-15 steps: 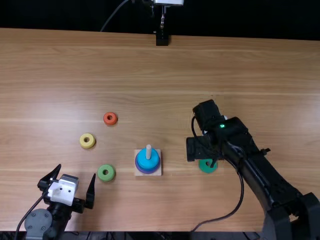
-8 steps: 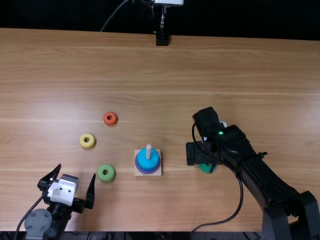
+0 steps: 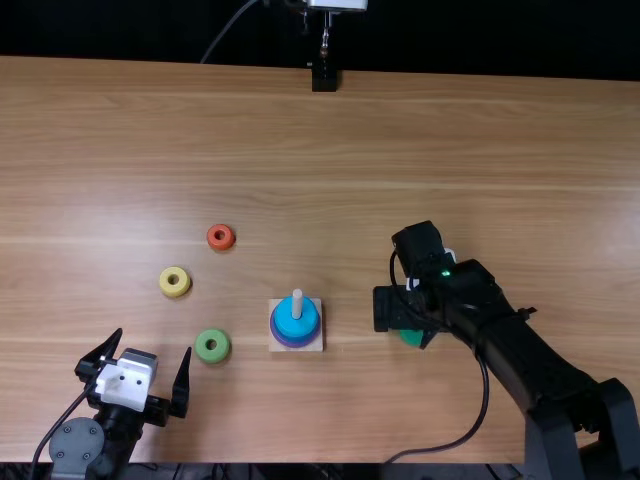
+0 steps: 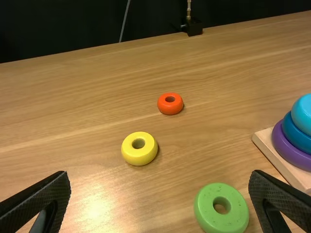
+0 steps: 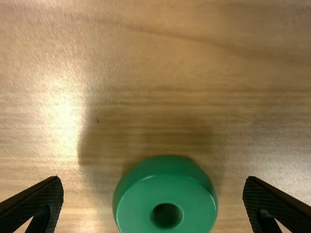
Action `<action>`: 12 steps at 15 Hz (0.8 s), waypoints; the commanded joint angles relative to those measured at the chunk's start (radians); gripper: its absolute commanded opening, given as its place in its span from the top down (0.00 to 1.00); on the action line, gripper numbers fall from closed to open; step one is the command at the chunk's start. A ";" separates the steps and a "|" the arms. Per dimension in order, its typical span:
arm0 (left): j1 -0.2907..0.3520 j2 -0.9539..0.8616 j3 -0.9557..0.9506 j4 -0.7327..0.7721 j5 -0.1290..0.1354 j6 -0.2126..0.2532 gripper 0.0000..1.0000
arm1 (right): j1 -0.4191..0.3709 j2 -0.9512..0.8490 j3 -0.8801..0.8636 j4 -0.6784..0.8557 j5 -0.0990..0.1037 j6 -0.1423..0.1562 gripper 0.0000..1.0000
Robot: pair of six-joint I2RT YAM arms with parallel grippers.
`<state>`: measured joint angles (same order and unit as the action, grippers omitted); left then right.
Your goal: Build the Hanoi tower: stack the rings onto the peg from bottom to top in this color order: purple, dark blue, light blue, dark green, light green, yellow, orange.
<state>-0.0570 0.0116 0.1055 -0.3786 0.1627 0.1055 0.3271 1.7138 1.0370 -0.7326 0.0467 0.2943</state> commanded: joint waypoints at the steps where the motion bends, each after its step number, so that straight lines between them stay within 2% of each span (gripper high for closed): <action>1: 0.006 -0.012 -0.105 -0.076 0.010 0.014 0.00 | -0.014 -0.029 -0.032 0.003 -0.038 0.017 0.00; 9: 0.006 -0.012 -0.105 -0.076 0.010 0.014 0.00 | -0.020 -0.026 -0.071 0.003 -0.039 0.015 0.00; 11: 0.006 -0.012 -0.105 -0.076 0.010 0.014 0.00 | -0.023 -0.028 -0.088 0.023 -0.038 0.015 0.63; 12: 0.006 -0.012 -0.105 -0.076 0.010 0.014 0.00 | -0.023 -0.029 -0.100 0.063 -0.036 0.015 0.86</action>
<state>-0.0570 0.0116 0.1055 -0.3790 0.1631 0.1047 0.3180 1.7115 0.9607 -0.6727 0.0193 0.2966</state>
